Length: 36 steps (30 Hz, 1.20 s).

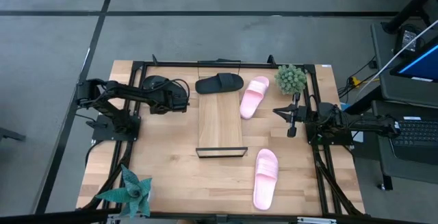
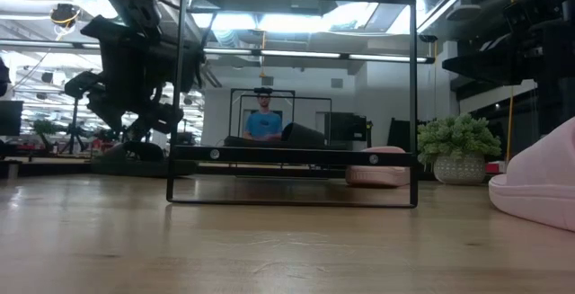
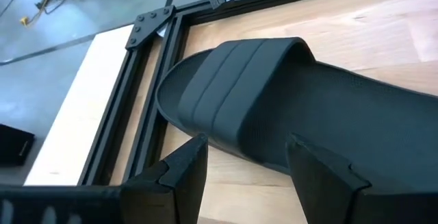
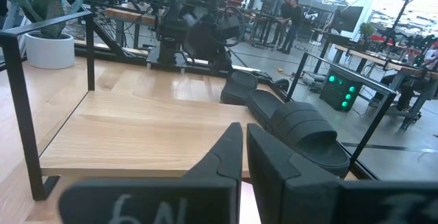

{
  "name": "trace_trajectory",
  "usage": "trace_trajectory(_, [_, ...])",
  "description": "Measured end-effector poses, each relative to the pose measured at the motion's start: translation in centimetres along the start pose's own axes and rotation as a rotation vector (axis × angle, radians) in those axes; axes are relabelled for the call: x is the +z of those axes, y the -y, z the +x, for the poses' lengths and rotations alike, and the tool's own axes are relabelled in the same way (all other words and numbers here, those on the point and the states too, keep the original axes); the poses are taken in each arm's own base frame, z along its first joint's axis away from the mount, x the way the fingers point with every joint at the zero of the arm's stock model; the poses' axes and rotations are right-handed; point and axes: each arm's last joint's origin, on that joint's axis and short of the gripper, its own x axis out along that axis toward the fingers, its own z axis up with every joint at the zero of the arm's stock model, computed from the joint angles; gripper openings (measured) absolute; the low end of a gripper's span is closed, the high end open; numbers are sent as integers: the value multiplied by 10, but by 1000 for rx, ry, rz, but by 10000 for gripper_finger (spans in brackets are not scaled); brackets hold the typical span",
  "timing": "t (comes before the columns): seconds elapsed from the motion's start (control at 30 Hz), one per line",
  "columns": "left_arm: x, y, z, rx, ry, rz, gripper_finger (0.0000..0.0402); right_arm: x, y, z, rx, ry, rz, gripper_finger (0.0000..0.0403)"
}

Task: Pick and place slides into the shelf
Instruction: Put the black slide on the shelf

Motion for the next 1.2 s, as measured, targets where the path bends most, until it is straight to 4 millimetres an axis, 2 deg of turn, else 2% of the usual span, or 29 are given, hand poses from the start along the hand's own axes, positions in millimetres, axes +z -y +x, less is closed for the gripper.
trace_trajectory(0.87, [2,2,0,-5,52,-18,188,0,0,0,0,0,0,26])
trace_trajectory(1.2, [13,2,14,26,39,-14,188,0,0,0,0,0,0,26])
